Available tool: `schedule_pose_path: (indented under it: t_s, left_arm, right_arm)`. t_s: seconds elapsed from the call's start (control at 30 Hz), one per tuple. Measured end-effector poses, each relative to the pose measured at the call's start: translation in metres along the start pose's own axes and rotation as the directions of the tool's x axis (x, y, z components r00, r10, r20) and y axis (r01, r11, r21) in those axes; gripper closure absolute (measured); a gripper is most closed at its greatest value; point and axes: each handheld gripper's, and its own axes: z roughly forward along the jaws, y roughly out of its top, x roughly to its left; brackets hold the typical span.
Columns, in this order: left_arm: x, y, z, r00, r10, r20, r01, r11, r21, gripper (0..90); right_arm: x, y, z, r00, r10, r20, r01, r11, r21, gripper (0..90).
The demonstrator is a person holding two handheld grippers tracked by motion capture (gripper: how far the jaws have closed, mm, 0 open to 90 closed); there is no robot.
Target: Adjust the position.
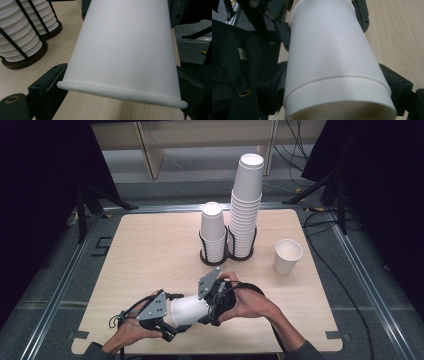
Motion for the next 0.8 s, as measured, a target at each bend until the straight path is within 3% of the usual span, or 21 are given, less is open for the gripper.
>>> schedule_pose_path:
  t_s: [0.13, 0.17, 0.3, 0.33, 0.4, 0.5, 0.53, 0.63, 0.67, 0.7, 0.73, 0.77, 0.8]
  left_arm:
    - [0.001, -0.001, -0.001, 0.9999, -0.008, -0.008, 0.008, 0.9997, -0.022, 5.6]
    - [0.001, -0.002, -0.001, 0.9993, -0.035, -0.009, 0.034, 0.9974, -0.064, 4.9]
    - [0.003, -0.002, -0.002, 0.9989, -0.046, -0.005, 0.045, 0.9925, -0.113, 4.7]
    - [0.003, -0.001, -0.003, 0.9985, -0.054, -0.009, 0.053, 0.9919, -0.116, 4.6]
    - [0.003, 0.0, -0.005, 0.9971, -0.075, -0.007, 0.073, 0.9864, -0.147, 4.4]
    - [0.005, 0.001, -0.009, 0.9943, -0.106, -0.005, 0.103, 0.9758, -0.192, 4.6]
    - [0.006, 0.001, -0.009, 0.9936, -0.113, -0.003, 0.11, 0.9687, -0.223, 5.0]
    - [0.008, 0.001, -0.013, 0.9899, -0.141, -0.013, 0.133, 0.9564, -0.26, 8.9]
    - [0.008, 0.001, -0.015, 0.9883, -0.151, -0.017, 0.142, 0.9535, -0.266, 11.4]
    - [0.008, 0.001, -0.015, 0.987, -0.16, -0.013, 0.15, 0.9469, -0.284, 14.6]
    - [0.008, 0.001, -0.014, 0.9855, -0.168, -0.019, 0.155, 0.9411, -0.3, 14.6]
    - [0.008, 0.001, -0.016, 0.9852, -0.168, -0.035, 0.151, 0.9466, -0.285, 14.2]
    - [0.009, 0.001, -0.016, 0.9839, -0.175, -0.036, 0.157, 0.9439, -0.291, 14.4]
  right_arm:
    - [-0.003, -0.002, -0.002, 1.0, 0.005, 0.001, -0.005, 1.0, -0.02, 20.9]
    - [-0.004, -0.002, -0.003, 1.0, -0.001, -0.001, 0.001, 0.999, -0.034, 20.9]
    - [-0.005, -0.005, -0.007, 0.9997, 0.022, -0.011, -0.023, 0.998, -0.059, 21.0]
    - [-0.005, -0.007, -0.009, 0.9988, 0.049, -0.009, -0.049, 0.997, -0.062, 21.0]
    - [-0.008, -0.008, -0.011, 0.9992, 0.032, -0.021, -0.034, 0.995, -0.098, 21.0]
    - [-0.01, -0.013, -0.019, 0.997, 0.063, -0.045, -0.069, 0.986, -0.153, 21.0]
    - [-0.011, -0.014, -0.022, 0.9968, 0.067, -0.044, -0.073, 0.984, -0.164, 21.0]
    - [-0.014, -0.017, -0.026, 0.997, 0.072, -0.03, -0.076, 0.981, -0.18, 21.0]
    - [-0.015, -0.019, -0.028, 0.9965, 0.08, -0.026, -0.084, 0.978, -0.192, 21.0]
    - [-0.017, -0.023, -0.033, 0.993, 0.113, -0.033, -0.118, 0.969, -0.218, 21.1]
    - [-0.017, -0.023, -0.033, 0.993, 0.113, -0.033, -0.118, 0.969, -0.218, 21.1]
    - [-0.02, -0.025, -0.035, 0.9939, 0.106, -0.032, -0.11, 0.963, -0.244, 21.1]
    - [-0.022, -0.028, -0.038, 0.9928, 0.115, -0.032, -0.12, 0.955, -0.272, 21.0]
